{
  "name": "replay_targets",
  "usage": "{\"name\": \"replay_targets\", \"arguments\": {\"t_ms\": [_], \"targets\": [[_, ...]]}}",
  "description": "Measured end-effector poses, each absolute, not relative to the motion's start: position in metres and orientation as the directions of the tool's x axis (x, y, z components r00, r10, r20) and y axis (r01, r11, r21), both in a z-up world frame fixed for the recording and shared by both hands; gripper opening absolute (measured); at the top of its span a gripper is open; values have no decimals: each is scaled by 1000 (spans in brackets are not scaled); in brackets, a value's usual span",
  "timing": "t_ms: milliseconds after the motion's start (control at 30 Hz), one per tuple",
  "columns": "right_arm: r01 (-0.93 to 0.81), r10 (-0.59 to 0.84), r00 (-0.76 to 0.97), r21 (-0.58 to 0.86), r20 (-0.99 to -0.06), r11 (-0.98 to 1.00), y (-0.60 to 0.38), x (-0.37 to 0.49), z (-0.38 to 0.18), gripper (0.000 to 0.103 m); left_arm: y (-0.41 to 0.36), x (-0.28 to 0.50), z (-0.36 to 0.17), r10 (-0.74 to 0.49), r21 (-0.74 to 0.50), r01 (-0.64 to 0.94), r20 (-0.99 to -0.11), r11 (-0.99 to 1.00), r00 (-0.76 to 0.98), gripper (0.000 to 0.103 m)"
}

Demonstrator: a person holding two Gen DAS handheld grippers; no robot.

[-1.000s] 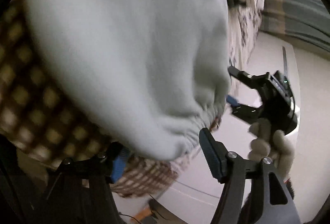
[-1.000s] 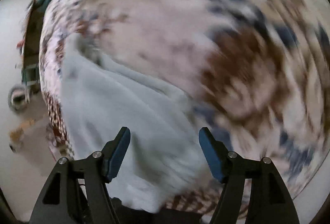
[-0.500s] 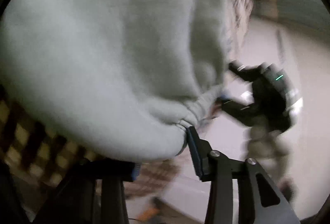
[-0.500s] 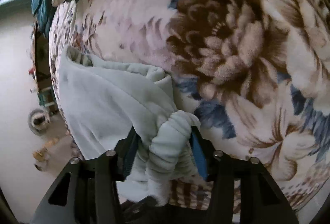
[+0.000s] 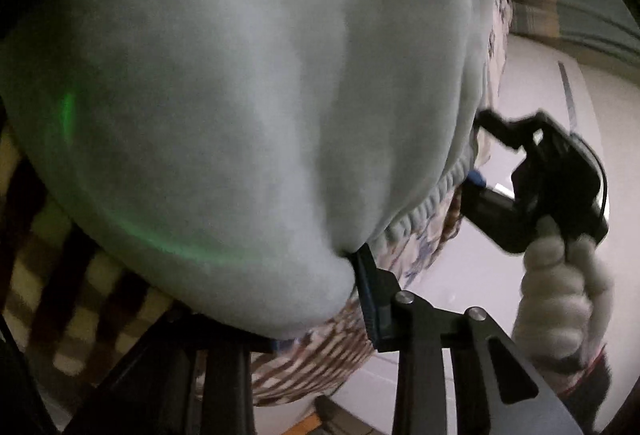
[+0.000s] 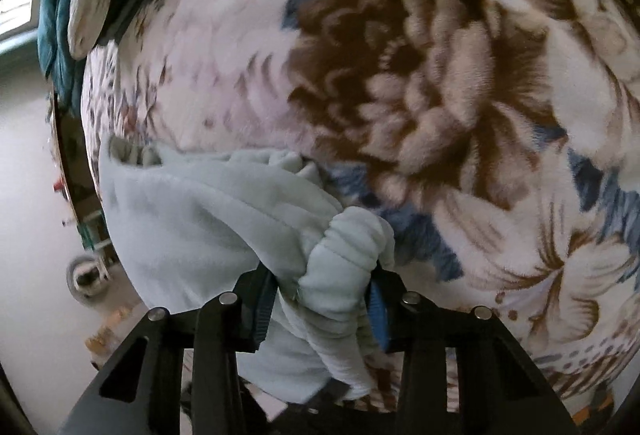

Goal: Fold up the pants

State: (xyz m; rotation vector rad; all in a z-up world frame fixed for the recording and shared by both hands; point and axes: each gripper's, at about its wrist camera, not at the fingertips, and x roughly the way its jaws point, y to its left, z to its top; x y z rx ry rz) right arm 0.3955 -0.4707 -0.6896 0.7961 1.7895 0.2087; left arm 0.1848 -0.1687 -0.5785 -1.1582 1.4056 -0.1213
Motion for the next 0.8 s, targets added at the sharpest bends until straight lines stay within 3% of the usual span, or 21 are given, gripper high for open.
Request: {"name": "replay_targets", "arguments": {"t_ms": [133,167,233,267,300,333,400,533,800], "targets": [[434,631,-163,519,-759,737,-475,396,-699,45,-172,196,-567,-697,-676,-549,-684,492,217,37],[416,630,-173,524,-757,743,-473,396,-697,49,-171,198,-560,-699,-669,-554,-686,496,201,41],[378,637,-193,542,-746,750,-469,396,-689,63,-170,206,-539,-689,-645,-533,-709,548,151,43],[370,646,-188,556,-740,744,-468,395,-683,79,-171,210,-526,-683,-639,-506,-719,579,127,43],[356,645,-173,563,-744,746,-468,392,-673,86,-173,216,-510,-664,-626,-459,-741,631,98,43],[345,638,-164,562,-752,751,-467,390,-666,86,-173,221,-497,-651,-622,-417,-754,663,90,44],[314,614,-139,553,-777,771,-467,382,-650,86,-170,236,-464,-599,-598,-320,-793,735,106,58],[377,622,-67,558,-780,740,-476,361,-640,87,-143,249,-416,-467,-506,-154,-854,849,229,102],[458,616,-95,516,-782,724,-450,299,-654,86,-58,304,-416,-368,-411,-64,-866,909,339,102]]}}
